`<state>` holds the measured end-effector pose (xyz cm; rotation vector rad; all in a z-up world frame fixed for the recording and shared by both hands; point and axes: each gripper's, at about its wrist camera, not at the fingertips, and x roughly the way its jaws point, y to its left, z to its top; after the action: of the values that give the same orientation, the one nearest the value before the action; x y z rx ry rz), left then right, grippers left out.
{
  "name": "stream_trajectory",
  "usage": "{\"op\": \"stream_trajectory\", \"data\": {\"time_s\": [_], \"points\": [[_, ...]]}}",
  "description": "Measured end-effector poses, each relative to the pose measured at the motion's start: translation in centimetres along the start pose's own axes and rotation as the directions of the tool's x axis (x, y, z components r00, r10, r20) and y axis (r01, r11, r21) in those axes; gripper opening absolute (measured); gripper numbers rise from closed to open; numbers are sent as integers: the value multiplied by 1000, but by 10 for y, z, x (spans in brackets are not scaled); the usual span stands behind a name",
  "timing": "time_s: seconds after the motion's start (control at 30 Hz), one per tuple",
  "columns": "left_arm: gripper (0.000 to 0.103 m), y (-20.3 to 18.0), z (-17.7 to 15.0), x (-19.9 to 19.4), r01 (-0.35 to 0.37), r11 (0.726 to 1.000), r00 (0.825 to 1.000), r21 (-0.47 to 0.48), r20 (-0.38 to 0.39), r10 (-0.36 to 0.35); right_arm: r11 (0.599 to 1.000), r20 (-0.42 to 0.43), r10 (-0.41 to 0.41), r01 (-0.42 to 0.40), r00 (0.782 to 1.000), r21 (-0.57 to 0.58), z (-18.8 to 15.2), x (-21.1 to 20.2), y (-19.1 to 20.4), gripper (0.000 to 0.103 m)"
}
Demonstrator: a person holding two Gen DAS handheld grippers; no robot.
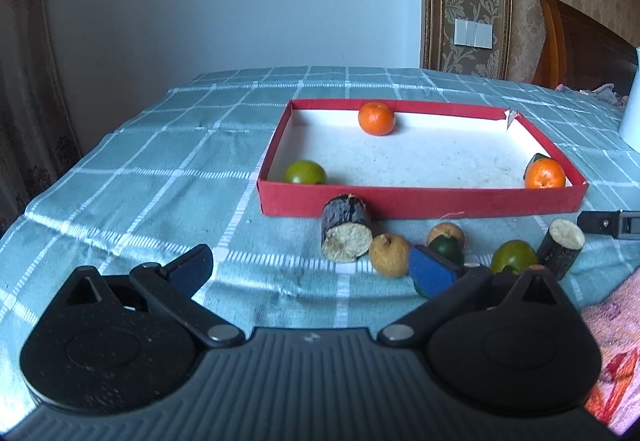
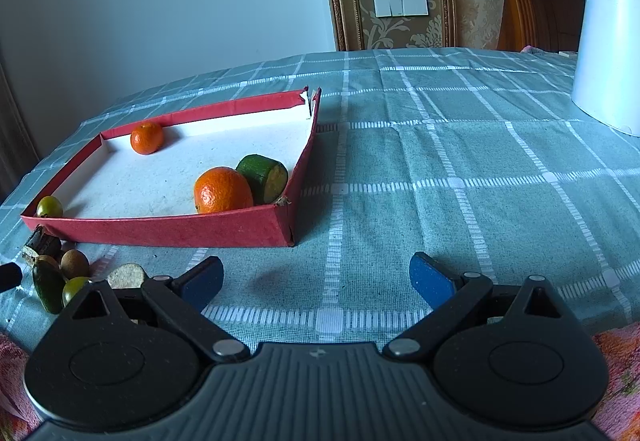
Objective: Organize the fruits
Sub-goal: 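Lower the right gripper onto the dark bark-skinned cylinder piece and close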
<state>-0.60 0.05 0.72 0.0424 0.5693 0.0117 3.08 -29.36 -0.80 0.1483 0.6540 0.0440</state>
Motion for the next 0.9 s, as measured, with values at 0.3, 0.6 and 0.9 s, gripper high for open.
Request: {"op": "stream_trajectory", "data": {"time_s": [0.3,0.6,0.9], "points": [[103,9,-14,20,6,1000,998,-13,-59,-7,1000,-6,-12,11,1000,-16,0,0,1,100],[103,16,-15,23,35,999,997,-27,-69,-37,999,-7,-27,27,1000,-22,-1,0,2,100],[103,16,-14,23,36,999,997,-25,-71,-37,999,90,19,-21,996,26,-5,-15,-5,100]]}}
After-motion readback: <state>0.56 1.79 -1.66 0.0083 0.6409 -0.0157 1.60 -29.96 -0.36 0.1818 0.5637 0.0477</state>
